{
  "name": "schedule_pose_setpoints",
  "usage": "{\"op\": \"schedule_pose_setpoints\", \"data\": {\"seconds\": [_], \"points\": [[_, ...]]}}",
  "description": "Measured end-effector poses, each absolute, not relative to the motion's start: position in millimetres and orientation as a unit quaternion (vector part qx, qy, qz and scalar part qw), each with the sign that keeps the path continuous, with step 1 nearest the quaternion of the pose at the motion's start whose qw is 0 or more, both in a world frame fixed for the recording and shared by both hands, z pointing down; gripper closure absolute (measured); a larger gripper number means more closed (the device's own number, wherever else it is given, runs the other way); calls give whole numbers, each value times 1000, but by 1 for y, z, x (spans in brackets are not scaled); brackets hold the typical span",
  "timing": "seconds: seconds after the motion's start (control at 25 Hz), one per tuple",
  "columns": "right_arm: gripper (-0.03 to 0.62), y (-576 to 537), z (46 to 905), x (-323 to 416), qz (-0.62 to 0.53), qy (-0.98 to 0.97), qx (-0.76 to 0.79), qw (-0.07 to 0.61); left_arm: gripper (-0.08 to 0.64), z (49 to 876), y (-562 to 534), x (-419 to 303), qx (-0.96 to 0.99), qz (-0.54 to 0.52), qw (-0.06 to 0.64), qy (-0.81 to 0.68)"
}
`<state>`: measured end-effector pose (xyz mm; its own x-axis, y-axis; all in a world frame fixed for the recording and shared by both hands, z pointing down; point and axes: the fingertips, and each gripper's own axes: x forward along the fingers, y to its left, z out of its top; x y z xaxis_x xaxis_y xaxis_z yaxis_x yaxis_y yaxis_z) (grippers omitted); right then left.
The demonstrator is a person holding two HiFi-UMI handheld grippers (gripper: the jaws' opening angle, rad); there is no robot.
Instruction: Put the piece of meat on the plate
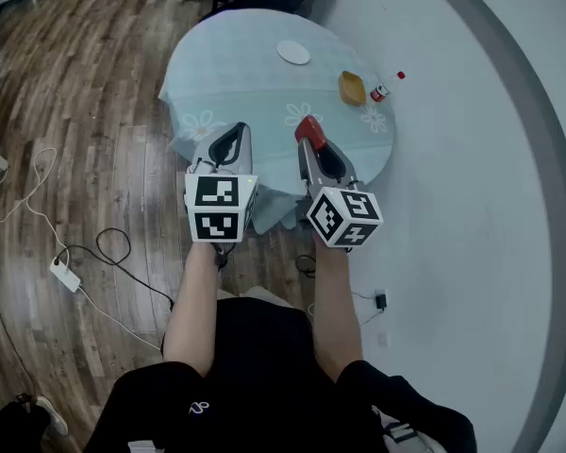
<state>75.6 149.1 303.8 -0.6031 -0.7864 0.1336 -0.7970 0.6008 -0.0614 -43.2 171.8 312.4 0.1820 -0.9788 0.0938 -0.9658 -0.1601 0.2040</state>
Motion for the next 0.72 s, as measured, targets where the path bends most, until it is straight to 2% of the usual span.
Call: {"op": "schedule_pose_setpoints", "data": {"seconds": [0.44, 0.72], "points": [[492, 130, 320, 90, 93, -887, 450, 43, 566, 328, 149, -33, 767, -28, 130, -628], [492, 67, 343, 106, 116, -881, 456, 45, 566, 350, 93, -25, 767, -17, 143, -625]]}}
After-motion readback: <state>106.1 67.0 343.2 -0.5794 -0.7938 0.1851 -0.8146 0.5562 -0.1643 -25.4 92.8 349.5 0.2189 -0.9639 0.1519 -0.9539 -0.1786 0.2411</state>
